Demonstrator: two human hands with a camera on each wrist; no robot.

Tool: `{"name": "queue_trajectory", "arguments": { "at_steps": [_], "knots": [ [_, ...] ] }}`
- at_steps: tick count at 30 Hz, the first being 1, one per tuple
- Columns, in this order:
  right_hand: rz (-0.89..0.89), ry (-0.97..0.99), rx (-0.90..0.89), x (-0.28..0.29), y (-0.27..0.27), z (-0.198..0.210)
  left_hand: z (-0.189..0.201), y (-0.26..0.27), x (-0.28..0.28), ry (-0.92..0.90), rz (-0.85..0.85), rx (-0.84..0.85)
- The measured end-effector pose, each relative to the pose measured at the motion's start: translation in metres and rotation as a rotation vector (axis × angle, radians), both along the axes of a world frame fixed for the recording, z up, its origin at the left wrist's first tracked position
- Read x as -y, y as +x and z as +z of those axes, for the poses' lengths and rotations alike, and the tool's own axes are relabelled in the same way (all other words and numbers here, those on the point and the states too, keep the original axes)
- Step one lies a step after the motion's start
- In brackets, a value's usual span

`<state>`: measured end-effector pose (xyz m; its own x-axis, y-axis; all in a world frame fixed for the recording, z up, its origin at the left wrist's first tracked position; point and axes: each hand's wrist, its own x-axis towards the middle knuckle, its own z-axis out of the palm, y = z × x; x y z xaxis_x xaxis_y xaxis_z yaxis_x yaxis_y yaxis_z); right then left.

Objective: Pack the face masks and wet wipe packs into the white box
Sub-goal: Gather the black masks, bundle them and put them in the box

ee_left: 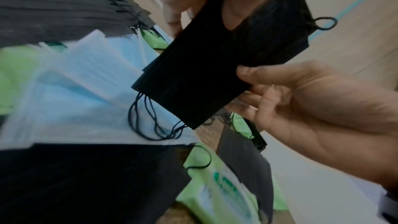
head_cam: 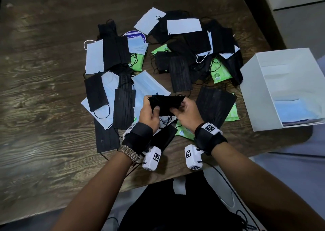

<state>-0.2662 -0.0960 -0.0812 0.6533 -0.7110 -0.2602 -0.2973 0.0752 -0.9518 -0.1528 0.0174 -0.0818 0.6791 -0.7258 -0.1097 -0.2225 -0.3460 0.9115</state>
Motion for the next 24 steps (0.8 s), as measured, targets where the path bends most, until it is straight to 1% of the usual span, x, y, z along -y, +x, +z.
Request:
{"name": "queue_trajectory", "arguments": {
  "at_steps": [4, 6, 8, 10, 12, 14, 15, 17, 18, 20, 22, 24],
  "knots": [
    [0.095, -0.076, -0.146, -0.008, 0.005, -0.023, -0.013, -0.009, -0.003, 0.072, -0.018, 0.007],
    [0.113, -0.118, -0.214, -0.004, 0.005, -0.024, -0.013, -0.010, 0.002, 0.081, -0.018, 0.003],
    [0.181, -0.222, -0.306, 0.009, 0.000, -0.010, -0.004, -0.005, 0.009, 0.032, -0.020, -0.053],
    [0.304, -0.270, -0.318, 0.027, -0.009, 0.009, 0.010, 0.004, 0.022, -0.043, -0.050, -0.083],
    [0.408, -0.305, -0.309, 0.050, -0.021, 0.031, 0.025, 0.015, 0.041, -0.109, -0.127, -0.063],
    [0.442, -0.344, -0.317, 0.074, -0.035, 0.051, 0.045, 0.019, 0.064, -0.144, -0.235, -0.006],
    [0.433, -0.346, -0.318, 0.087, -0.042, 0.060, 0.055, 0.018, 0.076, -0.144, -0.292, 0.024],
    [0.357, -0.329, -0.295, 0.112, -0.060, 0.077, 0.071, 0.013, 0.102, -0.152, -0.399, 0.065],
    [0.323, -0.311, -0.286, 0.125, -0.072, 0.087, 0.075, 0.009, 0.115, -0.161, -0.426, 0.080],
    [0.296, -0.289, -0.337, 0.152, -0.099, 0.102, 0.083, -0.002, 0.143, -0.166, -0.388, 0.107],
    [0.266, -0.245, -0.387, 0.179, -0.131, 0.111, 0.089, -0.018, 0.172, -0.184, -0.335, 0.072],
    [0.123, -0.224, -0.349, 0.208, -0.164, 0.116, 0.094, -0.041, 0.203, -0.197, -0.307, 0.022]
  ]
}}
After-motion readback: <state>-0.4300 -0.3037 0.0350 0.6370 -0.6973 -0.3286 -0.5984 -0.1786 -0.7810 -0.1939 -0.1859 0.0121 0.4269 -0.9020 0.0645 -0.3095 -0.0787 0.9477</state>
